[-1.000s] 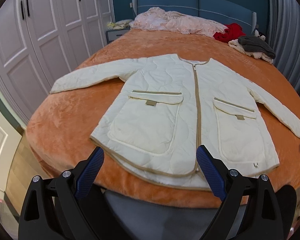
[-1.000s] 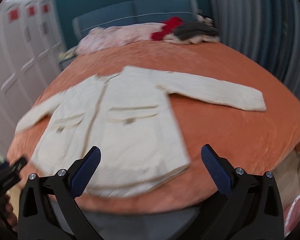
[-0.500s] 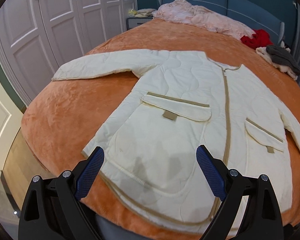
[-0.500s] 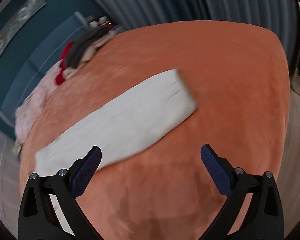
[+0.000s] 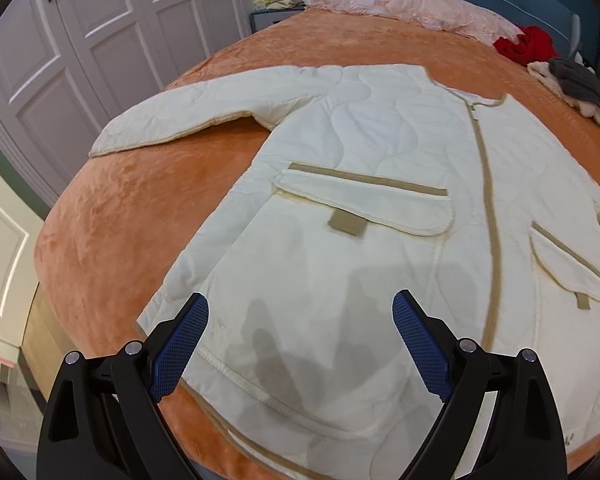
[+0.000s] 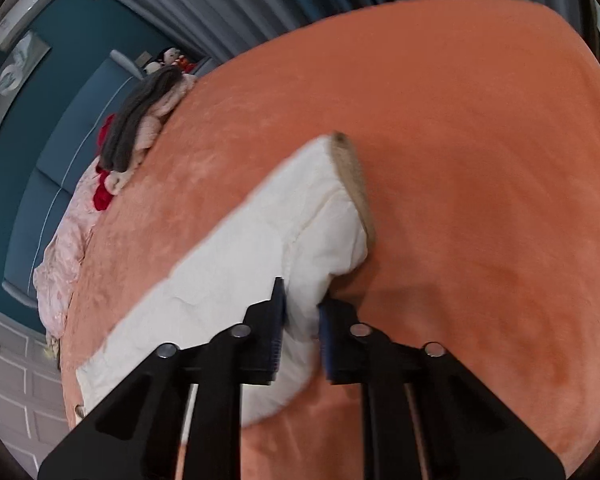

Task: Fold large clothes
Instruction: 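Grasp the jacket sleeve cuff with the right tool and fold it across the body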

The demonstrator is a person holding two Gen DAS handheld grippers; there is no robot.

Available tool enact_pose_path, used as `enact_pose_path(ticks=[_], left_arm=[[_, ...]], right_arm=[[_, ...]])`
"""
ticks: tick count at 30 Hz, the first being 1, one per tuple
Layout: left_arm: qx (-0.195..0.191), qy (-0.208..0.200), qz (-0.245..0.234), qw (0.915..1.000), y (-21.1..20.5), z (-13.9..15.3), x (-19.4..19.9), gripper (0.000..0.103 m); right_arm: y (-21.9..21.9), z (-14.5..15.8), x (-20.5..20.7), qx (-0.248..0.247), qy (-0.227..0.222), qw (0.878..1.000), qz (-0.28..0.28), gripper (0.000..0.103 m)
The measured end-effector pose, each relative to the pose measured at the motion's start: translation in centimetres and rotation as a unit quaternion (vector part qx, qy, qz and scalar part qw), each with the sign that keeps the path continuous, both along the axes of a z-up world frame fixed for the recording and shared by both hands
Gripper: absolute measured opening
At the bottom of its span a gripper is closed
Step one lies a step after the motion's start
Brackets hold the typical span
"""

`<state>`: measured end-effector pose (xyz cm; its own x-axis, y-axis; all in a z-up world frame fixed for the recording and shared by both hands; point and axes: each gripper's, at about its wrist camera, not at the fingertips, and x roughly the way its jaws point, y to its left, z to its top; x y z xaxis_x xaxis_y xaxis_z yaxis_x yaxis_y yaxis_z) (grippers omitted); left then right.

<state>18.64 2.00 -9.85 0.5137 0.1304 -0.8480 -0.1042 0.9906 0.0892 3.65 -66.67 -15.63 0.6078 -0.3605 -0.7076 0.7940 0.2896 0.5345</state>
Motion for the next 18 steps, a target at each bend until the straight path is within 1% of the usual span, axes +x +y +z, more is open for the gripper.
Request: enact_pose_path(ticks=[2, 5, 6, 8, 10, 11, 12, 13, 14, 15, 16, 17, 18], left_arm=[[-0.002, 0.004, 0.008, 1.0, 0.5, -0.3, 0.4, 0.091], [-0.006, 0.002, 0.017, 0.9998, 1.3, -0.5, 0.6, 0.091], [-0.006, 0.0, 0.02, 0.9998, 1.6, -0.6, 0.7, 0.091], [-0.009, -0.001, 0.024, 0.9997, 2.0, -0.7, 0.9, 0.091], [-0.014, -0.002, 0.032, 0.9994, 2.8, -0.8, 1.0, 0.091], [-0.017, -0.003, 0.035, 0.9993, 3.1, -0.7, 1.0, 0.091], [-0.021, -0.005, 0.039, 0.999, 3.5, -0.7, 1.0, 0.091], [-0.023, -0.005, 0.042, 0.9988, 3.9, -0.7, 1.0, 0.091], [-0.027, -0.006, 0.046, 0.9986, 4.4, -0.7, 1.0, 0.091], [-0.029, -0.007, 0.048, 0.9984, 4.8, -0.7, 1.0, 0.091], [-0.032, -0.008, 0.052, 0.9981, 5.4, -0.7, 0.9, 0.091], [-0.033, -0.009, 0.054, 0.998, 5.7, -0.7, 0.9, 0.091], [-0.034, -0.009, 0.056, 0.9978, 6.1, -0.8, 0.9, 0.091]], right_arm=[[0.9, 2.6, 1.4, -0.033, -0.014, 0.999, 0.02, 0.01], [4.4, 8.4, 5.0, -0.09, -0.055, 0.991, 0.081, 0.009], [6.5, 10.8, 6.8, -0.118, -0.066, 0.984, 0.115, 0.009], [10.9, 14.4, 10.0, -0.163, -0.082, 0.967, 0.177, 0.009], [16.7, 17.6, 13.6, -0.202, -0.099, 0.942, 0.248, 0.009], [20.3, 18.9, 15.6, -0.217, -0.11, 0.925, 0.291, 0.009], [22.6, 19.4, 16.7, -0.225, -0.116, 0.914, 0.316, 0.009], [26.0, 20.0, 18.3, -0.232, -0.123, 0.898, 0.352, 0.009], [28.2, 20.1, 19.4, -0.236, -0.126, 0.888, 0.375, 0.009], [31.8, 20.3, 20.9, -0.241, -0.129, 0.87, 0.409, 0.009], [34.1, 20.1, 21.9, -0.246, -0.129, 0.859, 0.431, 0.009], [38.0, 19.6, 23.3, -0.255, -0.123, 0.84, 0.463, 0.009], [40.0, 19.0, 24.2, -0.257, -0.119, 0.83, 0.481, 0.009]])
